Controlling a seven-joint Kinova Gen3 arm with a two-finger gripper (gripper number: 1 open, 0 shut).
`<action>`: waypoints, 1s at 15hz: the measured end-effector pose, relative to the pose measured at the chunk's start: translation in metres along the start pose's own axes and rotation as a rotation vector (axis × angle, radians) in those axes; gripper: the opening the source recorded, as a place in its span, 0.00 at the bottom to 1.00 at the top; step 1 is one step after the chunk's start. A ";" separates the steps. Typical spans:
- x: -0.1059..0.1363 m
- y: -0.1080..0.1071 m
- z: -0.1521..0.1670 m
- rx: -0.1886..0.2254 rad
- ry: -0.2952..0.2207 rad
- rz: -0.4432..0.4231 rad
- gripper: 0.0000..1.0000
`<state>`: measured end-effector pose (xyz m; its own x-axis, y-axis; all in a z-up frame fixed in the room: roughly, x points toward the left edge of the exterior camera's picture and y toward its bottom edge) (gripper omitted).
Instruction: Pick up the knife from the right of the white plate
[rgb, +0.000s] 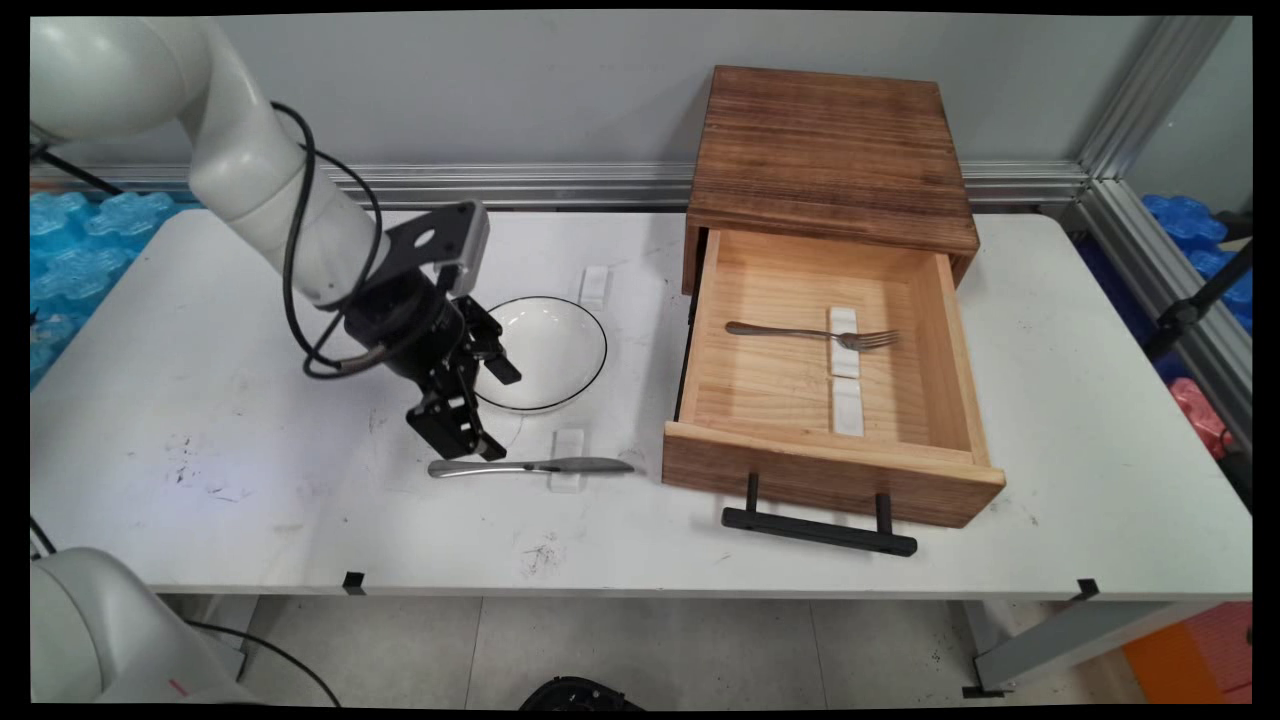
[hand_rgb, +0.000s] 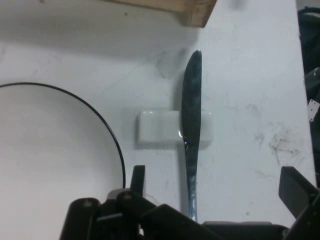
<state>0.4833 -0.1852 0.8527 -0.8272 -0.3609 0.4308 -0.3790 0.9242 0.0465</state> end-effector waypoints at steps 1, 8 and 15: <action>-0.002 0.002 0.005 0.004 -0.003 0.000 1.00; -0.011 0.010 0.029 0.018 -0.031 0.029 1.00; -0.013 0.016 0.044 0.027 -0.046 0.068 1.00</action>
<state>0.4695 -0.1715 0.8082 -0.8694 -0.3033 0.3901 -0.3317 0.9434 -0.0060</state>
